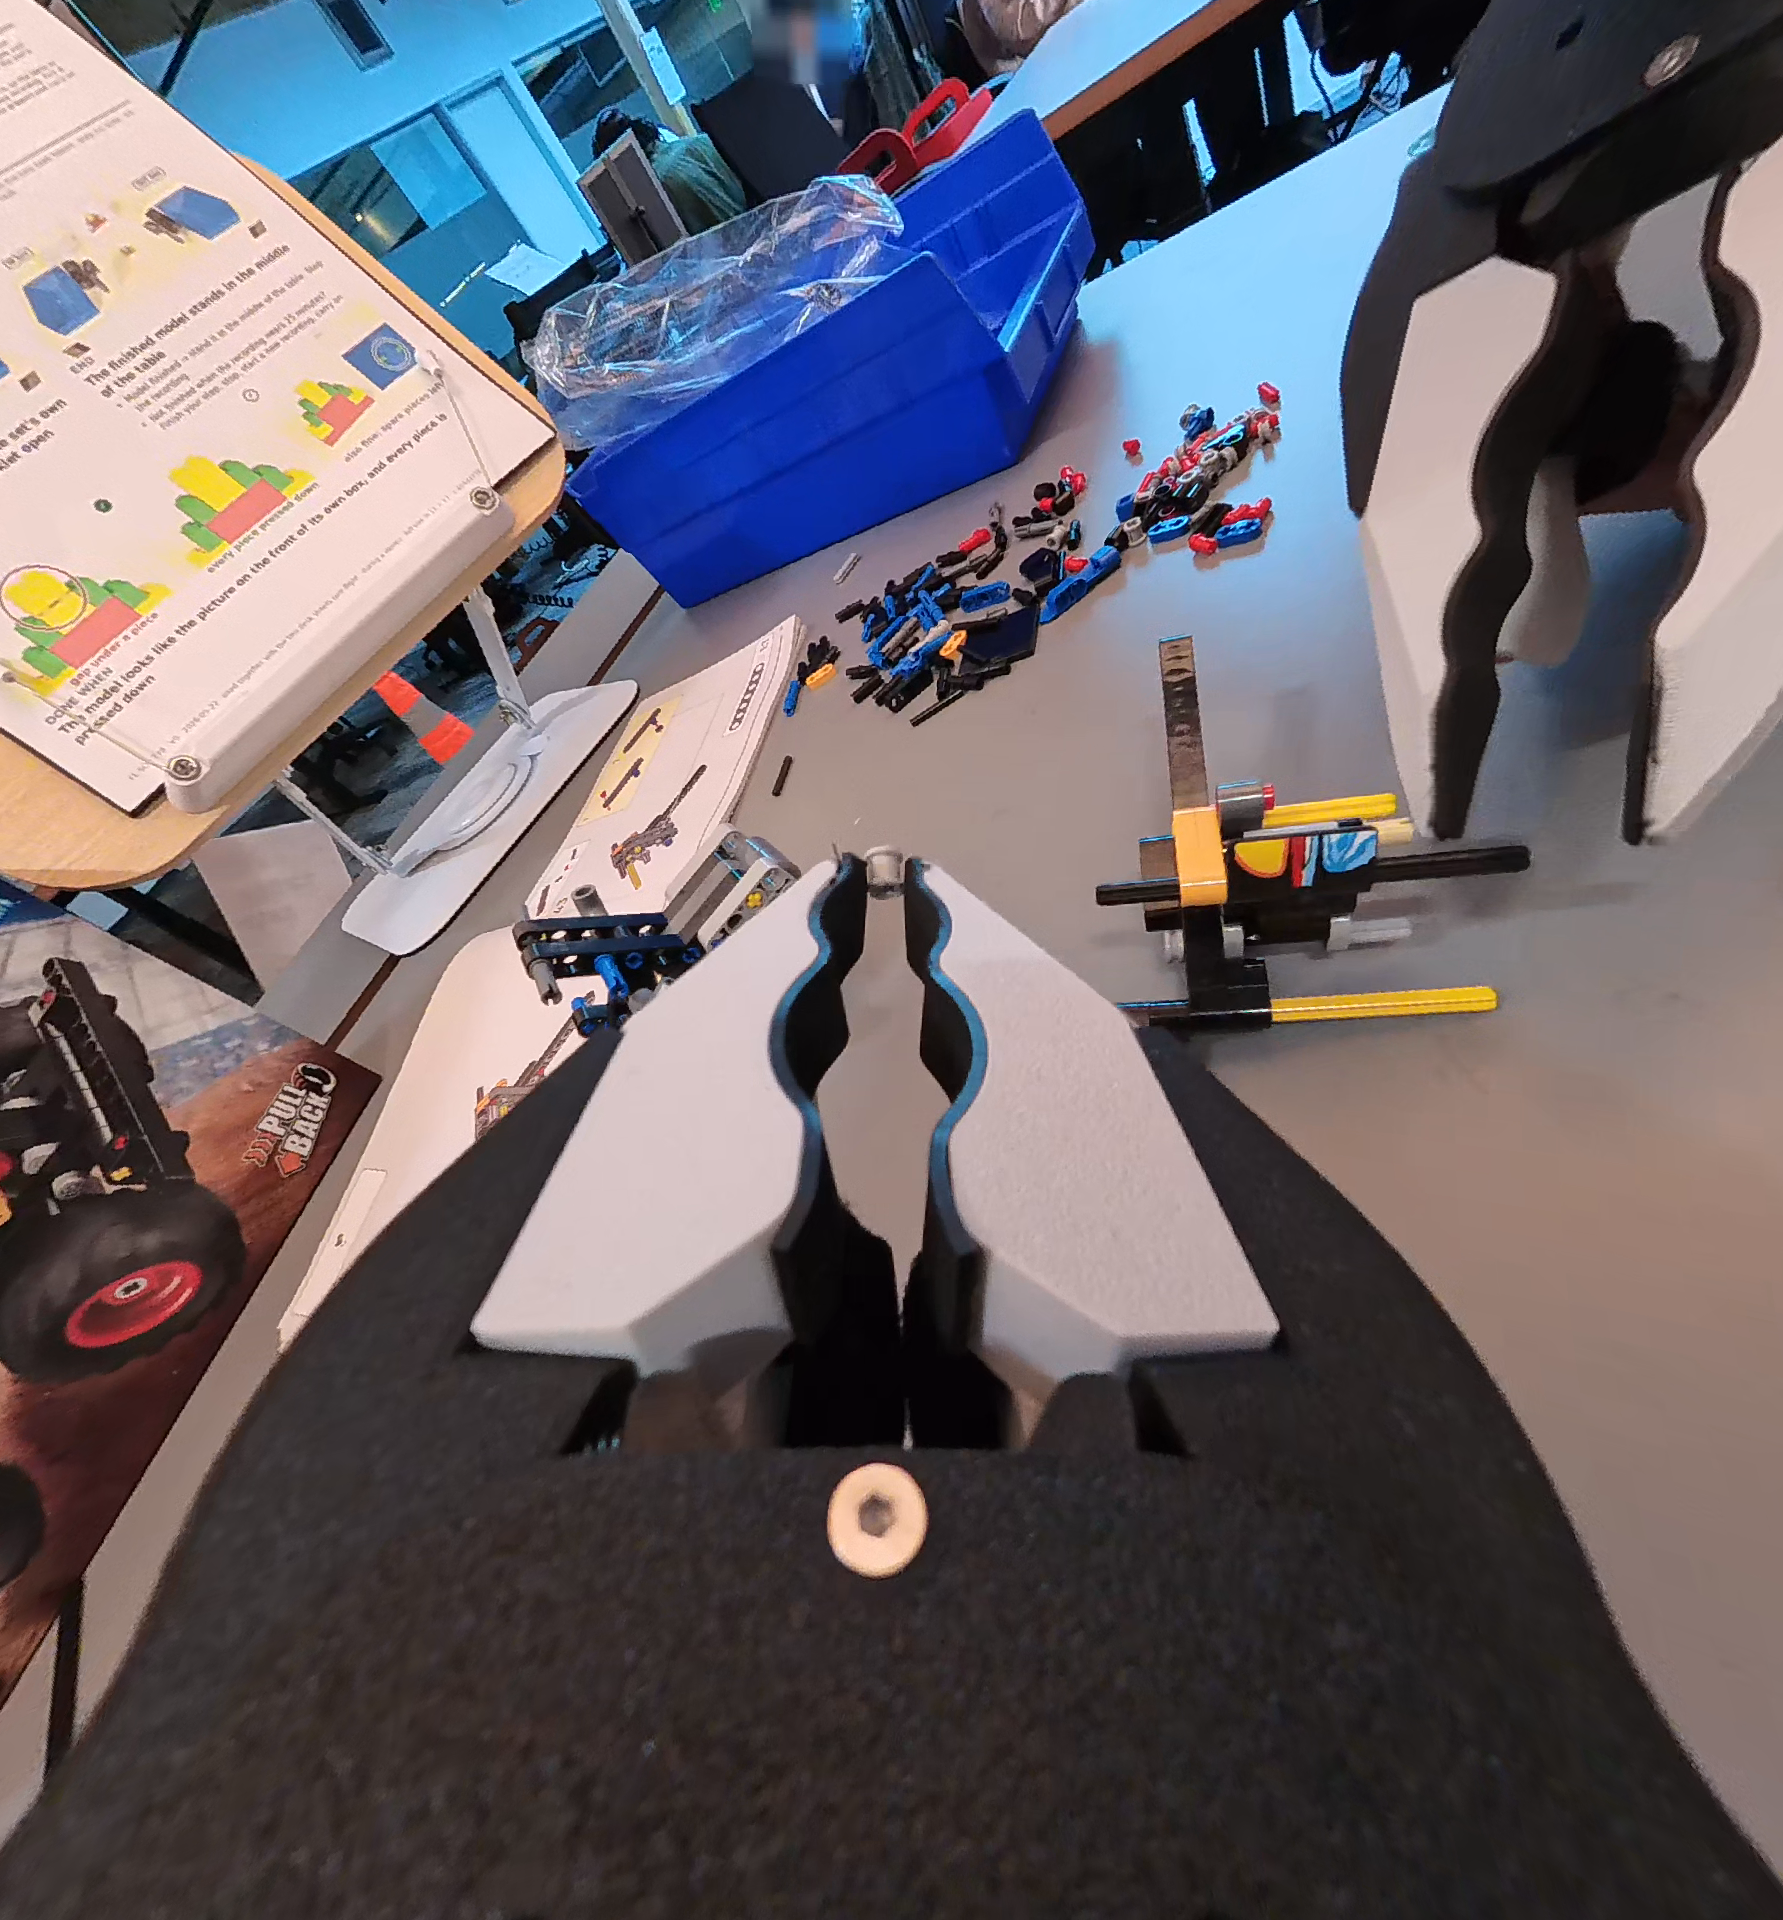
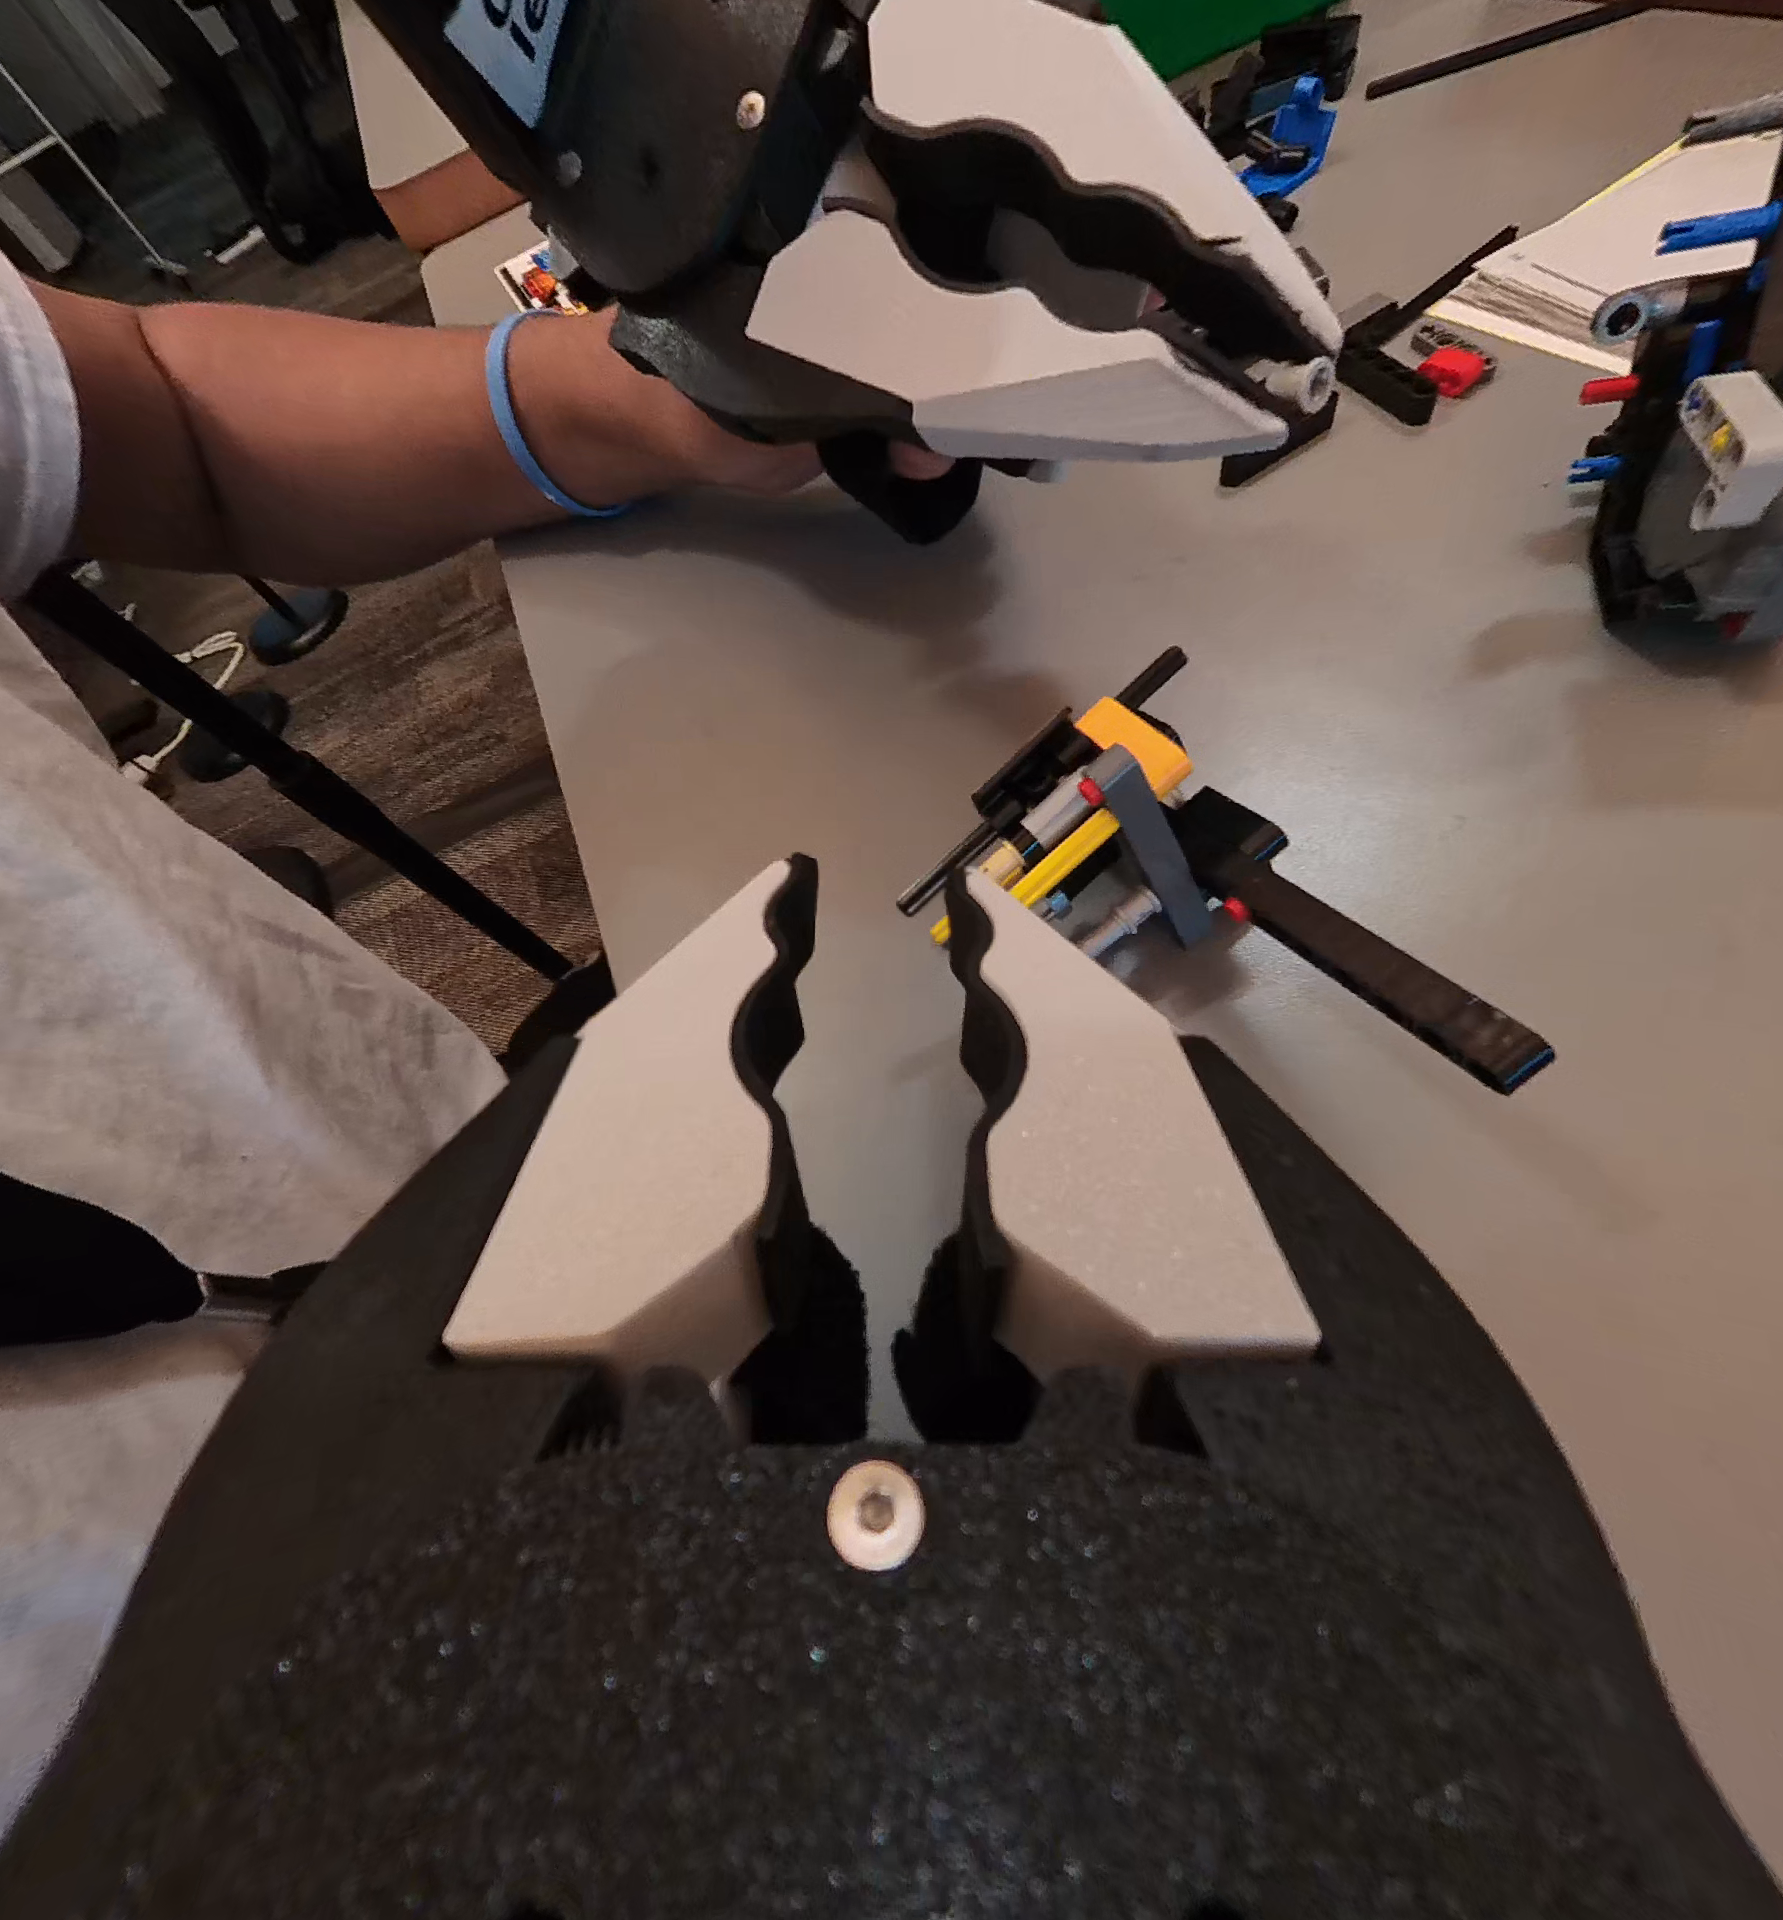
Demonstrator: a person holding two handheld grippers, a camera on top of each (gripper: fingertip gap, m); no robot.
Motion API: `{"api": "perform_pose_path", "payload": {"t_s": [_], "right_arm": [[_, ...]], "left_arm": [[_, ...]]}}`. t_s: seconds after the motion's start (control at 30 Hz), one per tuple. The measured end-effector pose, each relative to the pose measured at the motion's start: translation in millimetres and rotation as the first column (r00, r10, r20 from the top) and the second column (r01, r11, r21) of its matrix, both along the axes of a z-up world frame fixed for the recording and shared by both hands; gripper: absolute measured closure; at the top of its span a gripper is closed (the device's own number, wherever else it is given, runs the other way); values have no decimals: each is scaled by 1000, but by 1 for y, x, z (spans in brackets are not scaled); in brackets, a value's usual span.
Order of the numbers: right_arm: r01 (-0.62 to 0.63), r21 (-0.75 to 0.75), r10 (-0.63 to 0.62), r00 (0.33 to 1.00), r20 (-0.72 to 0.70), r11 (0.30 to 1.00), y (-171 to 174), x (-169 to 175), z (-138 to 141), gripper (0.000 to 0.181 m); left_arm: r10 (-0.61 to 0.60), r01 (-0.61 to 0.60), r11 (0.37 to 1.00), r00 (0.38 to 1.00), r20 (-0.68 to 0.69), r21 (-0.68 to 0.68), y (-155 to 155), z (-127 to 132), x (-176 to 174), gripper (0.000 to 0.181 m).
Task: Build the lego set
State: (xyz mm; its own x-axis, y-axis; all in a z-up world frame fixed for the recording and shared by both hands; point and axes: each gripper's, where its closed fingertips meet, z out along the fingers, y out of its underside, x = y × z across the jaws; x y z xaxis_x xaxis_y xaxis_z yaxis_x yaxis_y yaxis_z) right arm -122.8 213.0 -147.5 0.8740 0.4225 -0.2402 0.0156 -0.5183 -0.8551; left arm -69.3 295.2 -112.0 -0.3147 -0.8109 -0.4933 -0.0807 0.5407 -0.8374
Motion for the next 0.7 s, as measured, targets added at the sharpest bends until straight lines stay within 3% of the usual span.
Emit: {"api": "perform_pose_path", "payload": {"t_s": [0.03, 0.1, 0.2, 0.33, 0.47, 0.7], "right_arm": [[2, -1, -2, 1000, 10, 1000, -1, 2, 0, 157], [25, 4, -25, 996, 85, 1000, -5, 17, -1, 156], [149, 70, -162, 960, 230, 986, -9, 68, 11, 154], [209, 112, -228, 954, 197, 972, -13, 110, 26, 148], [107, 38, -111, 983, 145, 994, -5, 104, 8, 130], [-36, -32, 42, 979, 199, 999, 5, 80, -6, 133]], "left_arm": [[3, -3, 1000, 1000, 1, 1, 1, 0, 0, 176], [7, -7, 1000, 1000, 3, -1, 2, 1, 0, 176], [8, -8, 1000, 1000, 4, -2, 2, 1, -1, 176], [5, -5, 1000, 1000, 6, 12, 1, 1, -1, 176], [12, -13, 1000, 1000, 6, 19, 3, 1, 0, 176], [34, -34, 999, 999, -5, 0, 11, -1, 0, 176]]}}
